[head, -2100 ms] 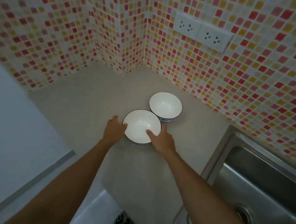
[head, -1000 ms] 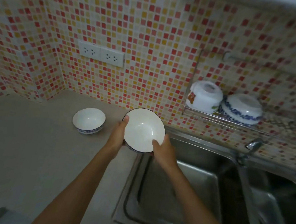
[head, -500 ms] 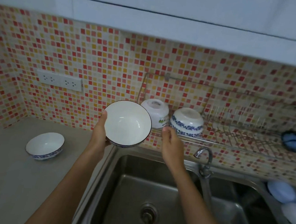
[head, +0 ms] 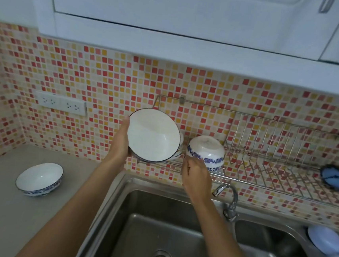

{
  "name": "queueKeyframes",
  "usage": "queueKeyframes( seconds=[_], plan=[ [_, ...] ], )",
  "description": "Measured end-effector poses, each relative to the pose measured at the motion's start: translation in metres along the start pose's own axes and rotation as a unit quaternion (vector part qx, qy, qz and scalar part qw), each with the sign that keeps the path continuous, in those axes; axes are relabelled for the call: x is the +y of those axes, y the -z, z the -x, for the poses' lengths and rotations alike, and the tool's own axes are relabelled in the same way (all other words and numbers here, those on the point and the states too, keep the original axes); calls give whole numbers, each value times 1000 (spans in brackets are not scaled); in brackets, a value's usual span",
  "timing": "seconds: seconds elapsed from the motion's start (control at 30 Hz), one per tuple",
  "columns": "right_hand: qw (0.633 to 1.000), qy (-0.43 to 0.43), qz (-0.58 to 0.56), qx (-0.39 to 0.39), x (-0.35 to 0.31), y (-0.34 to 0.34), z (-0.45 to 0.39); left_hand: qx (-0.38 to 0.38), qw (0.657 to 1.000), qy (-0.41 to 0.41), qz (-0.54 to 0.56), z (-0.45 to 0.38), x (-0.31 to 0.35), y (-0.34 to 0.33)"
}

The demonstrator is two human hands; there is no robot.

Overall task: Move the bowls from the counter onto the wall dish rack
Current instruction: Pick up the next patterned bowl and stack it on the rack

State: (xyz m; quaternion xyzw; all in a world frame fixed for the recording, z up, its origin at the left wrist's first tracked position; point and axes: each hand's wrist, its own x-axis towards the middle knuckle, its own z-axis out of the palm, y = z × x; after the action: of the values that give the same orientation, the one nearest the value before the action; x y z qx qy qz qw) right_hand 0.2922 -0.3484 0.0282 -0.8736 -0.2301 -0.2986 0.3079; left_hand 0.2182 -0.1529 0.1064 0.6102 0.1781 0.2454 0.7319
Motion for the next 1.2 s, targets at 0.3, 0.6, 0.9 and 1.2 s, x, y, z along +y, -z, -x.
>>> queueKeyframes(
  seconds=[0.3,0.6,0.9,1.2],
  plan=[
    [985,99,111,82,21,-27,13,-48,988,-76,-128,-27,22,-38],
    [983,107,116,95,24,-30,13,-32,945,-249,-210,-53,30,-72],
    [979,116,125,115,26,-33,14,-27,710,-480,-514,-66,-9,-74],
    [974,125,133,135,27,-36,14,-88,620,-499,-599,-75,-39,-68]
  ],
)
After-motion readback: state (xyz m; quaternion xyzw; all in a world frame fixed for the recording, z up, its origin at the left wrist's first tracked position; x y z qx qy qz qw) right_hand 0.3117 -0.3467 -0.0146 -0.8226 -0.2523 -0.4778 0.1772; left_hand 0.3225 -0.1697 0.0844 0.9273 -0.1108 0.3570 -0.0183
